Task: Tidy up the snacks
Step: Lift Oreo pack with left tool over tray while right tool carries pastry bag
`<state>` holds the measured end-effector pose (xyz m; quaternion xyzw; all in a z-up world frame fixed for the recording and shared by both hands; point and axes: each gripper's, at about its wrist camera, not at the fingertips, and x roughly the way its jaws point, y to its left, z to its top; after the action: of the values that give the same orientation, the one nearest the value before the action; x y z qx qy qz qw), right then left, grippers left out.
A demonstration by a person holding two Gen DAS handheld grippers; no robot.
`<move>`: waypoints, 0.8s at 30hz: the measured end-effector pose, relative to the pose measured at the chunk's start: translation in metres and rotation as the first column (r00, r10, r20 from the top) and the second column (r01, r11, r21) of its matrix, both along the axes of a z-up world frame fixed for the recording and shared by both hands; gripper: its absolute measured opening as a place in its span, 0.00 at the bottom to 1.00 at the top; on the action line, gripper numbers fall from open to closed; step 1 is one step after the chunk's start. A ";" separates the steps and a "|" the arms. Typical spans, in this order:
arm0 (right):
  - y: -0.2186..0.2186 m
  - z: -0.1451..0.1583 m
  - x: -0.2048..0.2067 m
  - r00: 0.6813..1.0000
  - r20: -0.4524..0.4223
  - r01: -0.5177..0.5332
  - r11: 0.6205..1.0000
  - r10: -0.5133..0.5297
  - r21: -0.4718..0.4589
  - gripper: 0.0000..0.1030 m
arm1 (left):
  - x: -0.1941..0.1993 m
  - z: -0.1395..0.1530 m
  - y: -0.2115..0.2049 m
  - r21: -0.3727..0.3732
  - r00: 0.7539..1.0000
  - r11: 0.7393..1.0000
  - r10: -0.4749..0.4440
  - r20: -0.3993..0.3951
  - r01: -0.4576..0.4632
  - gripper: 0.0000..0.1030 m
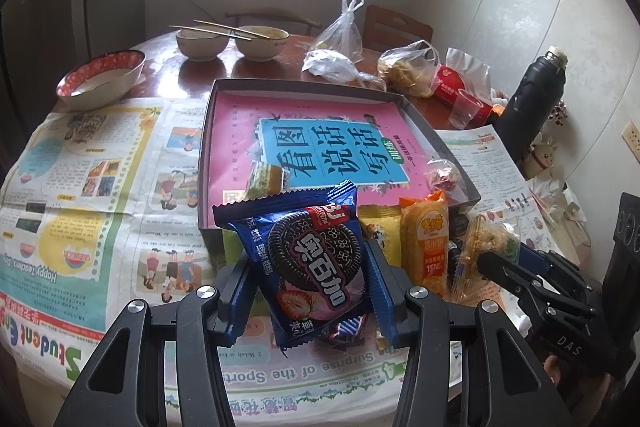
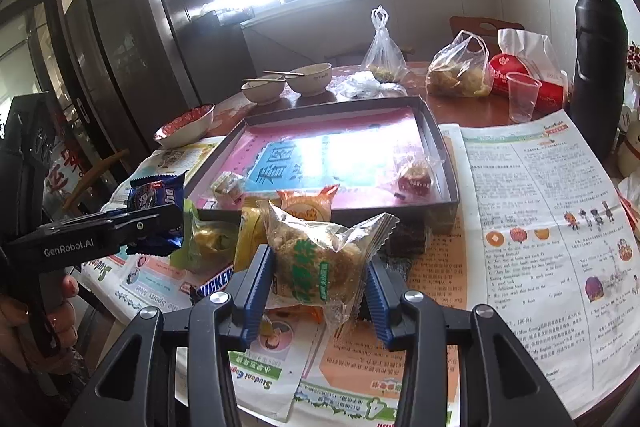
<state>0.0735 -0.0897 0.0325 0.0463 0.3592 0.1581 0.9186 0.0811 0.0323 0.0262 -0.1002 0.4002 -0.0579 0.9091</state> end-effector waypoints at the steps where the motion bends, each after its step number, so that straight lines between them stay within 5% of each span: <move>1: 0.000 0.001 0.002 1.000 0.002 -0.002 1.000 0.002 0.003 0.43 | 0.001 0.001 0.000 0.000 1.000 1.000 -0.004 0.003 0.004 0.51; 24: 0.005 0.017 0.052 1.000 0.000 -0.020 1.000 0.020 0.017 0.43 | 0.049 0.013 -0.005 -0.017 1.000 1.000 -0.014 0.019 0.014 0.51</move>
<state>0.1255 -0.0842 0.0497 0.0504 0.3584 0.1703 0.9165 0.1297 0.0272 0.0391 -0.1045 0.3920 -0.0684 0.9115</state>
